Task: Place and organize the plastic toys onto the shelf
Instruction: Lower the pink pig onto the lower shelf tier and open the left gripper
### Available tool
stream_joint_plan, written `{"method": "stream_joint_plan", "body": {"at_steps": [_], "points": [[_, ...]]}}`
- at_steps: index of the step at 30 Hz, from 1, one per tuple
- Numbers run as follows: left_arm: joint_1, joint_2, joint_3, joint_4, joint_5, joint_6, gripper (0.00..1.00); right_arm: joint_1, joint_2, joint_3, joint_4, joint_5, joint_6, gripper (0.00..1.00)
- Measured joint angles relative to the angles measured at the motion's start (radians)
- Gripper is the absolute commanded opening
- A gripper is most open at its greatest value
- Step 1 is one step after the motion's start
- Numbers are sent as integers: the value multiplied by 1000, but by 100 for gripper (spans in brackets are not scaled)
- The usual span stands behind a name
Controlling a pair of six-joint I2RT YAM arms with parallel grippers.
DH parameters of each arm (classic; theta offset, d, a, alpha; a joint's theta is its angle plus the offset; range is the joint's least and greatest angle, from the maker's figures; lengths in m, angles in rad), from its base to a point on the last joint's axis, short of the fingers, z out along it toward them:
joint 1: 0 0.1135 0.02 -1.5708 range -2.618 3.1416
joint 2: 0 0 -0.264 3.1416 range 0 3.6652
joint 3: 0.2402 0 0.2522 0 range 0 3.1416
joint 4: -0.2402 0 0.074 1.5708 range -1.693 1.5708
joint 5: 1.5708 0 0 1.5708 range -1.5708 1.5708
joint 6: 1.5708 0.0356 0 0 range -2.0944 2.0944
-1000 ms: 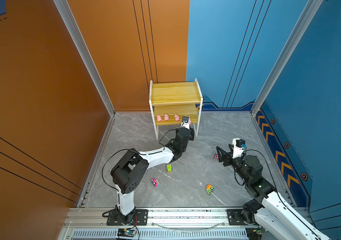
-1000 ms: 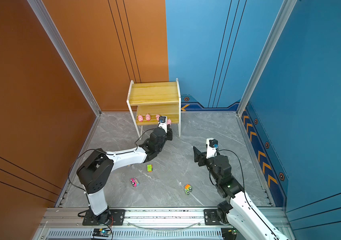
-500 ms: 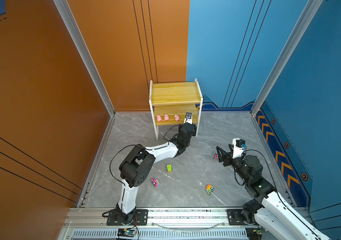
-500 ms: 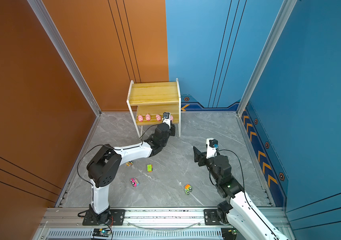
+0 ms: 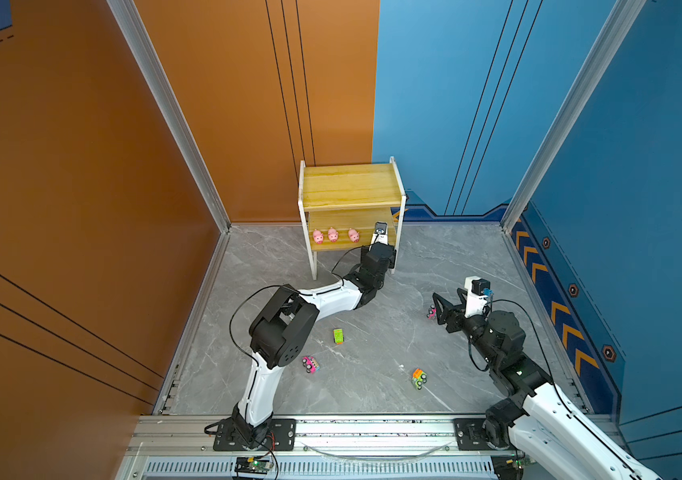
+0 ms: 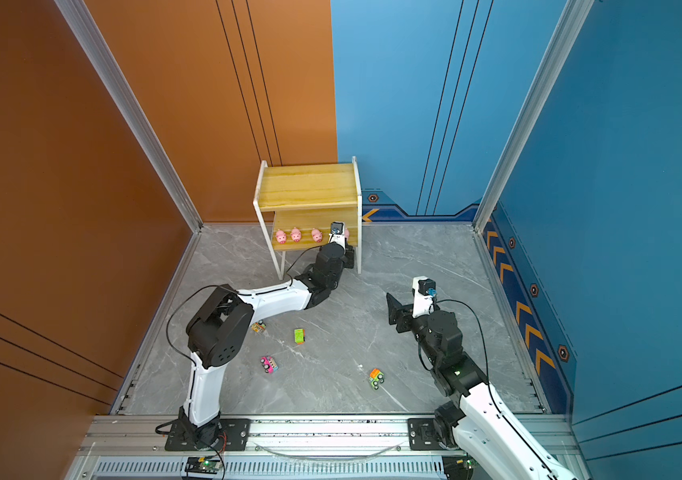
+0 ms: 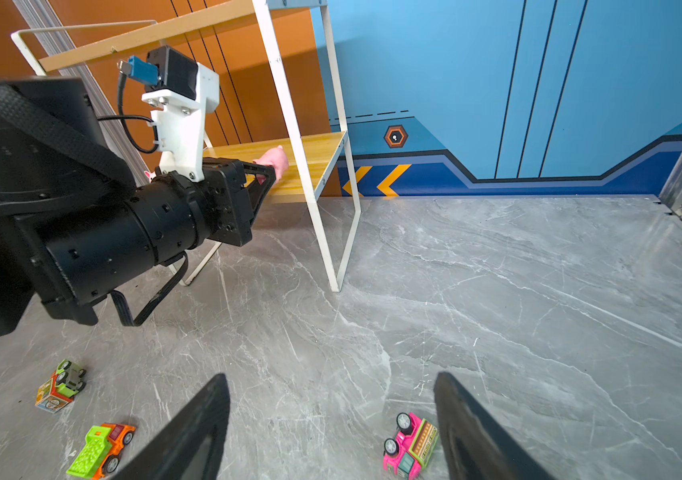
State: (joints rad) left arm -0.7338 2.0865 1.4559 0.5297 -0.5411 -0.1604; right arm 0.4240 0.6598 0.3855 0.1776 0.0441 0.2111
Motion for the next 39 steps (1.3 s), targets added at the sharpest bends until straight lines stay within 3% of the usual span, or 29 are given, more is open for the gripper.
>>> {"method": "stream_joint_plan", "body": {"at_steps": [20,30,39], "points": [[3,79,106,-23,-47,14,15,0,17,-2,17,-19,0,78],[3,87,107,-33,-70,12,32,0,16,-2,17,-19,0,78],[-9,68,88,-41,-95,13,54,0,16,-2,17,-19,0,78]]}}
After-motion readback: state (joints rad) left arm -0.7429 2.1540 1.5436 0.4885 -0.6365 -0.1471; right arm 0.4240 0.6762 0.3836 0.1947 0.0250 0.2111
